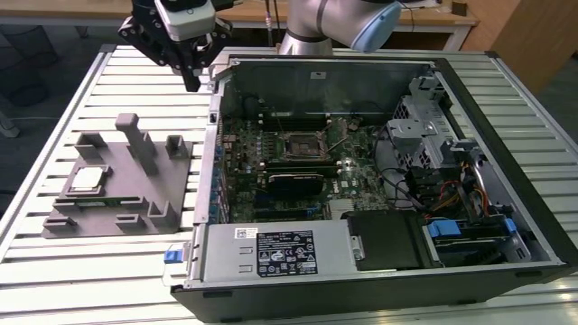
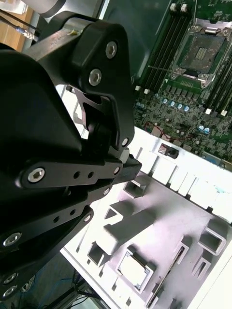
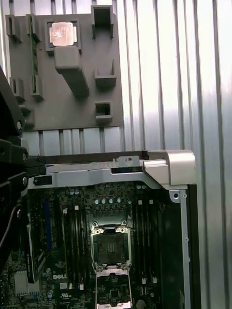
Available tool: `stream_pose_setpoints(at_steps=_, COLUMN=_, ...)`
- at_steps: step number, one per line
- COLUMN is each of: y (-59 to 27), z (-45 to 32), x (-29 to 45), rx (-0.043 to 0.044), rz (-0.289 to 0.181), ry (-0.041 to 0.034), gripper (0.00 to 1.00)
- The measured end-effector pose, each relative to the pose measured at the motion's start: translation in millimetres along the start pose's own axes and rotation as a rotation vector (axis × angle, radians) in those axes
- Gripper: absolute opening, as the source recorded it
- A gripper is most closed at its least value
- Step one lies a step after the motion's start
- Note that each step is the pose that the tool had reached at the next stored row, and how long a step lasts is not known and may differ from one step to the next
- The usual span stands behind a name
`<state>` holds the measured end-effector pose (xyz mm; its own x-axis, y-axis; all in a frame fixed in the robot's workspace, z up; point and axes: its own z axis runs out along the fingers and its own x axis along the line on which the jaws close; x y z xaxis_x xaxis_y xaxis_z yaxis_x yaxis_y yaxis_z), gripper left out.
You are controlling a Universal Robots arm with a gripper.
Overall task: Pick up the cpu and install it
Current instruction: 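Reach for the cpu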
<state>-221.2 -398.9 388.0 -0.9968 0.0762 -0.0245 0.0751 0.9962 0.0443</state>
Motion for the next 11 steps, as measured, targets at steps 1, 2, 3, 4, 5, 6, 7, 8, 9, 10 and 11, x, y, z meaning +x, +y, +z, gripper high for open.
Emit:
stream_pose_setpoints(at_steps=1, y=-0.1, z=0.0, x=1.3, rx=0.0000, rz=0.000, ry=0.0000, gripper=0.11)
stream_pose_setpoints(at_steps=2, y=-0.2, z=0.1, x=2.7, rx=0.0000, rz=0.000, ry=0.0000, gripper=0.11)
stream_pose_setpoints(at_steps=3, y=-0.3, z=0.1, x=3.9, rx=0.0000, rz=0.000, ry=0.0000, gripper=0.11)
stream_pose_setpoints(at_steps=4, y=-0.4, z=0.2, x=5.1, rx=0.0000, rz=0.000, ry=0.0000, gripper=0.11)
stream_pose_setpoints(at_steps=5, y=-0.4, z=0.3, x=6.3, rx=0.0000, rz=0.000, ry=0.0001, gripper=0.11)
stream_pose_setpoints(at_steps=6, y=-0.5, z=0.3, x=7.6, rx=0.0000, rz=0.000, ry=0.0001, gripper=0.11)
stream_pose_setpoints(at_steps=7, y=-0.6, z=0.4, x=8.6, rx=0.0000, rz=0.000, ry=0.0001, gripper=0.11)
stream_pose_setpoints(at_steps=8, y=-0.7, z=0.5, x=9.6, rx=0.0000, rz=0.000, ry=0.0002, gripper=0.11)
stream_pose_setpoints(at_steps=9, y=-0.8, z=0.6, x=10.7, rx=-0.0001, rz=0.000, ry=0.0002, gripper=0.11)
stream_pose_setpoints(at_steps=10, y=-0.9, z=0.7, x=11.7, rx=0.0000, rz=0.000, ry=0.0002, gripper=0.11)
stream_pose_setpoints(at_steps=11, y=-1.0, z=0.7, x=12.8, rx=0.0000, rz=0.000, ry=0.0003, gripper=0.11)
